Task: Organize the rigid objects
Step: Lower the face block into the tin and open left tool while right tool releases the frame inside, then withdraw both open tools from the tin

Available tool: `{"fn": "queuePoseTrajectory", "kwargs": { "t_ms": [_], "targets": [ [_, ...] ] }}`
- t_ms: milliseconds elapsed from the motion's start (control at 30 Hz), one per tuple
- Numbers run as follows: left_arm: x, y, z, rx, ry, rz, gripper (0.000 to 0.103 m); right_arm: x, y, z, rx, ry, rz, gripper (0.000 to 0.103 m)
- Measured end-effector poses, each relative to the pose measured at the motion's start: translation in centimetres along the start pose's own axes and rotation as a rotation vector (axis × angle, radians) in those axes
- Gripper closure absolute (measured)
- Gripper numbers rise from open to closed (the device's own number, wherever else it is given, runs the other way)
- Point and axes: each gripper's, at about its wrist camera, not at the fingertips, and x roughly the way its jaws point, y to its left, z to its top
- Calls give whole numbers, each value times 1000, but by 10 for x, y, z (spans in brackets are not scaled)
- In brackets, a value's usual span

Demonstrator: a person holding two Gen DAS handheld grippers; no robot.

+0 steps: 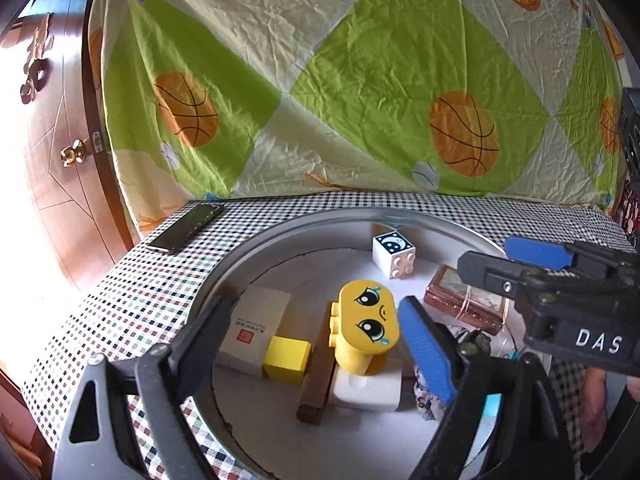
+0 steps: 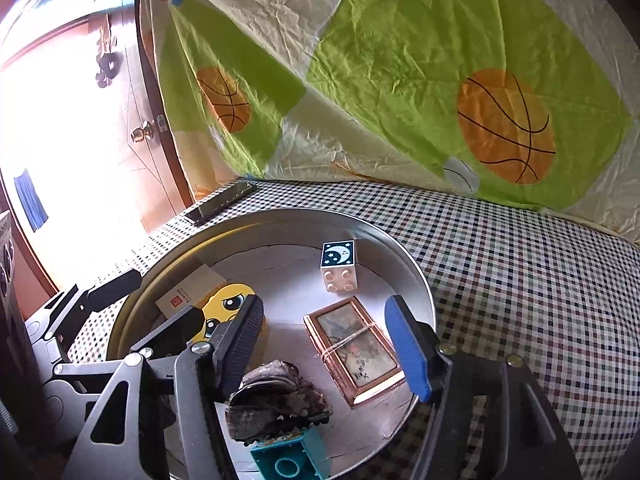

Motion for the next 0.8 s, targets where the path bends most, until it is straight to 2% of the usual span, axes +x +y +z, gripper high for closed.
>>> {"fn": "queuePoseTrajectory", "kwargs": {
  "t_ms": [33,133,300,433,800],
  "targets": [
    [-6,0,-1,-4,-18,12,0,-8,3,-1,-12,-21,-18,35],
    [-22,4,-1,-14,-55,28,0,-29,10,-2,-32,-95,-79,21],
    [-38,16,-1,-64,-71,35,0,-56,23,0,-73,-161,-137,13],
    [-44,25,0,-96,-59,34,0,-68,37,-1,-123,-188,-172,13],
    [-49,39,-1,-132,-55,67,0,-68,45,-11,-142,-175,-158,12]
  ]
}}
